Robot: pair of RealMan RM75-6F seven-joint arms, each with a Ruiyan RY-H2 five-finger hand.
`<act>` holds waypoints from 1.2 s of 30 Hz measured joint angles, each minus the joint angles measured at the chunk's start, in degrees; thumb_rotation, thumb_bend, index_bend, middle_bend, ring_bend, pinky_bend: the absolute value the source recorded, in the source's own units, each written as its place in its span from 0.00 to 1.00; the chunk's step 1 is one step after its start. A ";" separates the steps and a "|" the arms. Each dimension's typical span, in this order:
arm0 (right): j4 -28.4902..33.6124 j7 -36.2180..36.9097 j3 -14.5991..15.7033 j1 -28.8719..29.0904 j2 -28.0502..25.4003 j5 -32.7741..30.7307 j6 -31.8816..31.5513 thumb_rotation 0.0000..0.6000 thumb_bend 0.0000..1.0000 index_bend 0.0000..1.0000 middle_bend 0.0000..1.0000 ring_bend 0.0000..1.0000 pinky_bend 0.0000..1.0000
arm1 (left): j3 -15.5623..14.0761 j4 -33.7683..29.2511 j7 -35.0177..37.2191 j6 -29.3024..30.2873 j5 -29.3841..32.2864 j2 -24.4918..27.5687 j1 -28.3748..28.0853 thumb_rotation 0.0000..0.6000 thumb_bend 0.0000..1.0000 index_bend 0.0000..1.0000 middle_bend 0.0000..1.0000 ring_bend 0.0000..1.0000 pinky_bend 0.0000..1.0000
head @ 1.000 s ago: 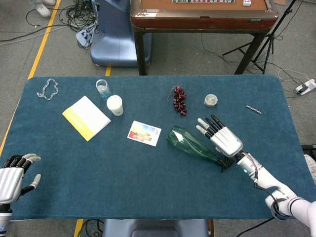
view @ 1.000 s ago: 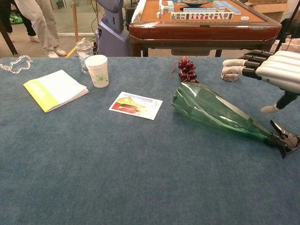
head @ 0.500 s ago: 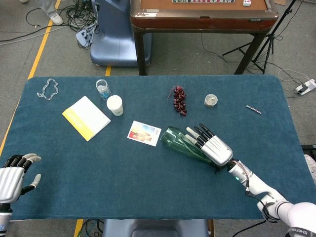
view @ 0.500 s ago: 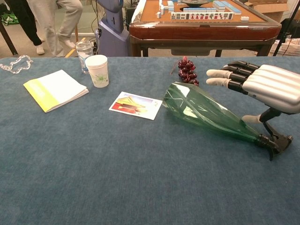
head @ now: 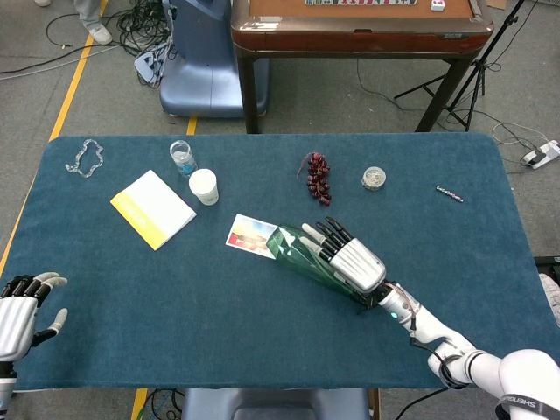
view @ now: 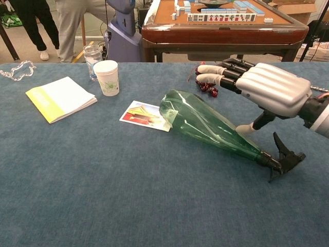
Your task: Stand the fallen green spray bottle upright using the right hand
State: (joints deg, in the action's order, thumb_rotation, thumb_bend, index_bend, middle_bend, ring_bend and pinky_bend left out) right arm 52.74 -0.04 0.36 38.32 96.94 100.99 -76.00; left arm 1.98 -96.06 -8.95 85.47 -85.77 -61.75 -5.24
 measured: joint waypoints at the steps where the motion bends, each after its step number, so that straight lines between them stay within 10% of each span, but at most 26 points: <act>1: 1.69 -0.35 -0.35 0.45 -0.37 -0.22 0.55 1.00 0.00 0.00 0.00 0.00 0.00 | -0.03 -0.01 0.04 -0.02 -0.04 0.01 0.01 1.00 0.36 0.32 0.26 0.24 0.17; 14: 18.79 -7.46 -5.45 6.40 -5.22 -6.38 13.15 1.00 0.51 0.16 0.19 0.06 0.00 | -0.31 0.72 1.15 0.63 -0.28 -0.05 0.65 1.00 0.36 0.32 0.26 0.24 0.17; 36: 16.49 -16.76 -8.31 11.73 -3.71 -19.27 27.69 1.00 0.55 0.19 0.21 0.09 0.00 | -0.54 2.26 2.71 0.84 -0.13 -0.41 1.42 1.00 0.36 0.32 0.26 0.24 0.17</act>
State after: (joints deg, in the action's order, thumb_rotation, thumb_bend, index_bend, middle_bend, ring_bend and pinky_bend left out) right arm 69.23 -16.80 -7.95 50.04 93.23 81.72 -48.30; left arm 1.43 -93.80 -6.25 86.30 -85.89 -62.16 -3.82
